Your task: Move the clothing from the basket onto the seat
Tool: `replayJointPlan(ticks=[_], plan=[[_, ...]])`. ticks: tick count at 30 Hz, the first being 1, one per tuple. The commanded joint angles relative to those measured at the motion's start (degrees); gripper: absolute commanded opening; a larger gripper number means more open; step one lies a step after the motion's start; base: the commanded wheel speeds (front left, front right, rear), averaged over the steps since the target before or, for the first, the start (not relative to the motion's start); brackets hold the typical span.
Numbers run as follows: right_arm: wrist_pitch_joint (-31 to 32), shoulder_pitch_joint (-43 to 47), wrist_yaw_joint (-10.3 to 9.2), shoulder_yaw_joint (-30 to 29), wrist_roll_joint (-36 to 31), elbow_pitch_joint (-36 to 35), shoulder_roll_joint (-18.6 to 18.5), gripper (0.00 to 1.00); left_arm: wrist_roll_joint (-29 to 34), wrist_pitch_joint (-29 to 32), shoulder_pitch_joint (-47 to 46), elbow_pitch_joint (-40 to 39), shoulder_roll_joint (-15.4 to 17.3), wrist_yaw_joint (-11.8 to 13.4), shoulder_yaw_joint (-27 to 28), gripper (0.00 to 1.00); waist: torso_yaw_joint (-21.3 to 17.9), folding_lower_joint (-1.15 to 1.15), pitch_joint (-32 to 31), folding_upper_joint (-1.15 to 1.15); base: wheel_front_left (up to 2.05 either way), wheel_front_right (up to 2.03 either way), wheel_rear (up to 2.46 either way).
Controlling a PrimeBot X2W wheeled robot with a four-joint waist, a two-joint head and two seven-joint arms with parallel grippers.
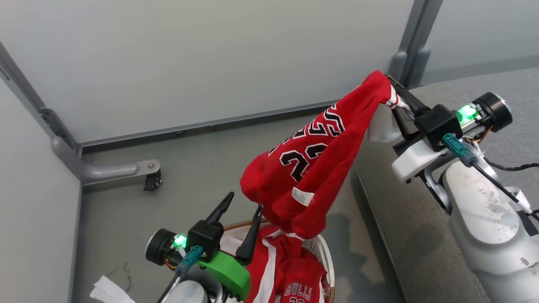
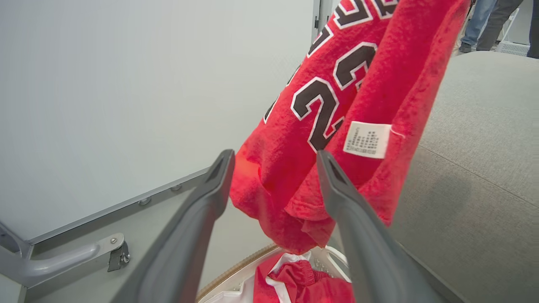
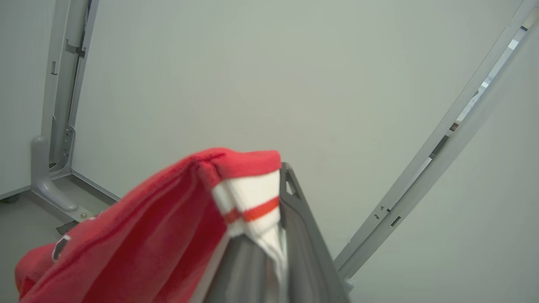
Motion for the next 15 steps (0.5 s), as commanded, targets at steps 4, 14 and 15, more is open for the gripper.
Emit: replayJointPlan(ticks=[4, 14, 15], plan=[[-0.29, -1.39, -0.08, 0.08, -0.43, -0.16, -1.32, 0.00, 1.09, -0.20, 1.07, -0.26, -0.80, -0.57, 0.83, 1.00, -4.57, 0.00, 1.02, 0.00, 0.00, 0.00, 0.00], [-0.29, -1.74, -0.08, -0.42, 0.17, 0.32, -4.16, 0.00, 1.48, -0.21, 1.13, -0.38, -1.78, -1.23, 0.50, 1.00, -13.29, 0.00, 2.41, 0.00, 0.00, 0.00, 0.00], [-0.29, -1.83, -0.08, -0.35, 0.39, 0.49, -4.38, 0.00, 1.51, -0.21, 1.04, -0.44, -1.82, -1.29, 0.38, 1.00, -14.04, 0.00, 2.67, 0.00, 0.00, 0.00, 0.00]])
